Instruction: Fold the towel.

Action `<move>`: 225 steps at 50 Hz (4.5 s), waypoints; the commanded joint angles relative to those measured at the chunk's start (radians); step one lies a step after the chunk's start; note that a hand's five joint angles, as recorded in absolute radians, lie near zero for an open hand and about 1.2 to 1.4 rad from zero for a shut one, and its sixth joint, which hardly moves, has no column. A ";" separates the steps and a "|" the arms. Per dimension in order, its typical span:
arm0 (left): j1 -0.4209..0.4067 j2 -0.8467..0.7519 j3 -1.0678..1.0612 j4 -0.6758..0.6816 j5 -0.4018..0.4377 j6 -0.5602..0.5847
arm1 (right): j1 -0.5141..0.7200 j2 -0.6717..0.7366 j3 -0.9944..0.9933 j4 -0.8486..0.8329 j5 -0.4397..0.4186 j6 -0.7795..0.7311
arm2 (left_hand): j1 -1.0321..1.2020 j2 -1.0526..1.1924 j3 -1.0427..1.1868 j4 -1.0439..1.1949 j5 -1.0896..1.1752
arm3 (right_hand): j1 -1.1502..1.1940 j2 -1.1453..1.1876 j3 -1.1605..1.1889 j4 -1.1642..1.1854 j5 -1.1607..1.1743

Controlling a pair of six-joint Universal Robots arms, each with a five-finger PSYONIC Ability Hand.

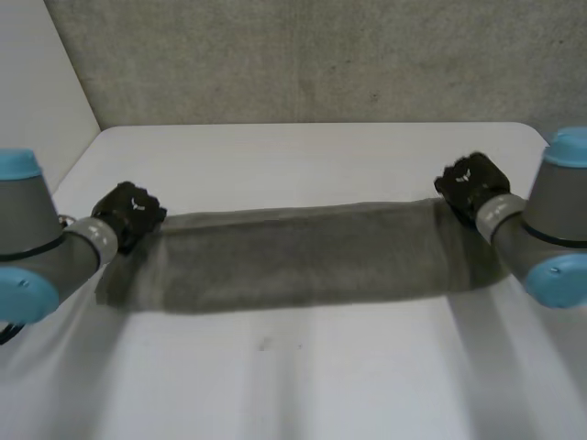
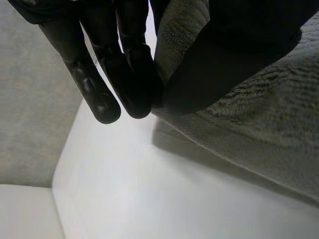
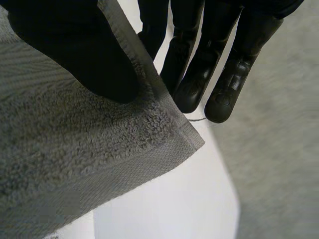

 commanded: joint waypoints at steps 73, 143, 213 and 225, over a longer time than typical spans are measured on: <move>-0.075 0.245 -0.261 0.248 -0.118 -0.444 | -0.190 0.053 0.106 0.000 -0.025 0.217 | -1.033 -1.043 -1.042 -1.043 -1.040 | 0.421 0.214 0.211 0.202 0.220; -0.373 0.118 -0.147 0.334 -0.140 -0.628 | 0.229 -0.087 0.261 -0.082 -0.037 0.542 | -0.979 -0.989 -0.989 -0.989 -0.986 | -0.800 -1.007 -1.010 -1.019 -1.001; -0.429 0.183 -0.162 0.256 -0.229 -0.884 | 0.325 -0.006 -0.072 0.072 -0.139 0.885 | -0.912 -0.921 -0.921 -0.922 -0.919 | -0.801 -1.008 -1.011 -1.020 -1.002; -0.406 0.050 -0.184 0.230 -0.284 -0.912 | 0.331 0.192 -0.205 0.162 -0.154 0.836 | -0.923 -0.933 -0.933 -0.933 -0.930 | -0.801 -1.008 -1.011 -1.020 -1.002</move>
